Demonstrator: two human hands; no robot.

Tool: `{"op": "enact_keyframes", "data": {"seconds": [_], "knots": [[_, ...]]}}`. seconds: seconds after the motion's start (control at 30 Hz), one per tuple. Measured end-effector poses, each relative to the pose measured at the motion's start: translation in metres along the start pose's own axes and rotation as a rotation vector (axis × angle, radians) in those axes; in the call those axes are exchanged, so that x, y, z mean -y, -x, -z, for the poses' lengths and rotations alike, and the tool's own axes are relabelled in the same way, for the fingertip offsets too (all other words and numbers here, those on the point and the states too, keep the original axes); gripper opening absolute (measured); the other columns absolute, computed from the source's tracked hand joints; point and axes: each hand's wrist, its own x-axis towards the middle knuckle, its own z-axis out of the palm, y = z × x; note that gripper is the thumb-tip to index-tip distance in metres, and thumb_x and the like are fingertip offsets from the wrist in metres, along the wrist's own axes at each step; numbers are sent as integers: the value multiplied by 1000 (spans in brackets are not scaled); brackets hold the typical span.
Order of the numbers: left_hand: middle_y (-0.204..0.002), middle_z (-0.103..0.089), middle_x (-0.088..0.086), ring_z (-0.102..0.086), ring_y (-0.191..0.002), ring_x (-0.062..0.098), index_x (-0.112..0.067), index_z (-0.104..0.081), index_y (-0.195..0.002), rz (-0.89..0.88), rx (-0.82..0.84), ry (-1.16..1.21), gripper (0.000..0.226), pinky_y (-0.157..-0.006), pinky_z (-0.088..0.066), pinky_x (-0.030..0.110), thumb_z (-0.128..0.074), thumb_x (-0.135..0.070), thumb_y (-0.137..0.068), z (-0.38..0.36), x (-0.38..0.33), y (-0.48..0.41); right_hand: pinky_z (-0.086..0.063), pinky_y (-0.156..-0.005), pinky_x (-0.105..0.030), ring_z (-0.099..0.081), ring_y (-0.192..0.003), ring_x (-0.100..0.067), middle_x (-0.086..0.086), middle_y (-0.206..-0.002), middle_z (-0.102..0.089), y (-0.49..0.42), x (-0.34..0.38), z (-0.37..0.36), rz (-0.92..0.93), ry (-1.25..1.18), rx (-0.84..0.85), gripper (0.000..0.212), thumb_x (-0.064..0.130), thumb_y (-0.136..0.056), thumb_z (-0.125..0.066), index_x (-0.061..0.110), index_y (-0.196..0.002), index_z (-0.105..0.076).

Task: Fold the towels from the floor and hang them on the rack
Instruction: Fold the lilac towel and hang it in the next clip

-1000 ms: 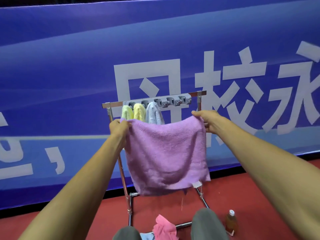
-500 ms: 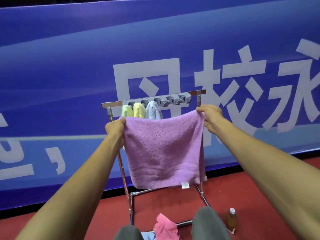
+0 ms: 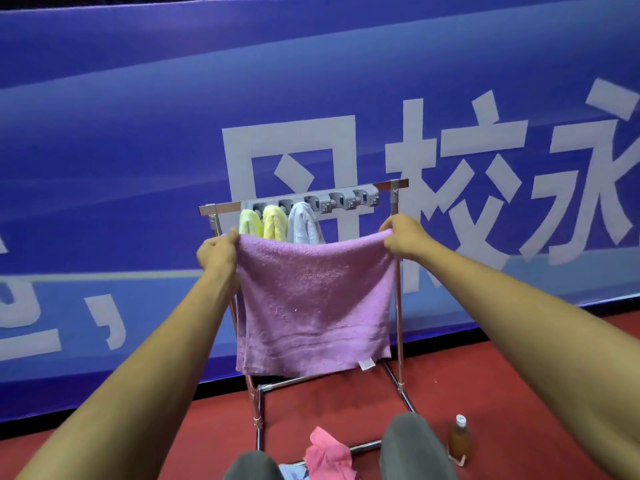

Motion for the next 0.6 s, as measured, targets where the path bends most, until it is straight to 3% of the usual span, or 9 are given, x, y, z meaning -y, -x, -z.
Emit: {"op": "enact_keyframes", "data": {"seconds": [0.13,0.2,0.27,0.37,0.47,0.53,0.6], "knots": [[-79,-53,1,-49,-72,20,-15,-53,-81,-125,40,-155,13,-60,-41,31,-64,-11,-78,9,3,-6,-50,-65,-31,-64,-82,-32,-16,-93,-68,-1,-1,1,-10,183,-93,22,-2,-84,-60,6,-98,-75],[-100,-58,4,-54,-83,22,-19,-58,-99,-152,94,-207,27,-60,-46,31,-57,-8,-75,13,3,-8,-47,-64,-31,-61,-79,-32,-15,-93,-65,1,-3,1,-18,241,-124,18,0,-87,-59,7,-98,-71],[-119,-61,5,-60,-98,26,-27,-68,-103,-173,179,-298,43,-74,-55,36,-49,2,-77,16,4,-11,-49,-65,-33,-59,-78,-32,-14,-92,-62,2,-4,2,-21,302,-147,16,1,-89,-58,7,-99,-69],[-114,-71,11,-66,-105,27,-26,-78,-82,-153,308,-399,49,-91,-57,38,-50,13,-78,18,6,-16,-54,-71,-37,-62,-83,-32,-13,-94,-62,4,-7,4,-8,408,-157,16,2,-92,-58,7,-103,-68],[-121,-67,16,-60,-119,31,-22,-79,-93,-128,383,-526,50,-105,-50,47,-53,13,-69,20,3,-13,-54,-75,-39,-61,-86,-31,-13,-99,-59,6,-9,5,15,491,-156,15,4,-94,-58,6,-107,-65],[-120,-66,16,-59,-117,32,-11,-77,-107,-177,442,-661,53,-104,-51,47,-50,12,-67,19,4,-8,-53,-74,-39,-56,-82,-29,-12,-98,-59,6,-10,5,23,521,-147,15,6,-95,-57,7,-108,-64],[-104,-72,14,-64,-104,31,-6,-78,-102,-348,467,-914,45,-93,-56,43,-49,8,-70,16,6,-2,-52,-73,-39,-56,-82,-29,-13,-100,-63,7,-10,6,44,540,-132,15,7,-97,-56,8,-110,-64]]}}
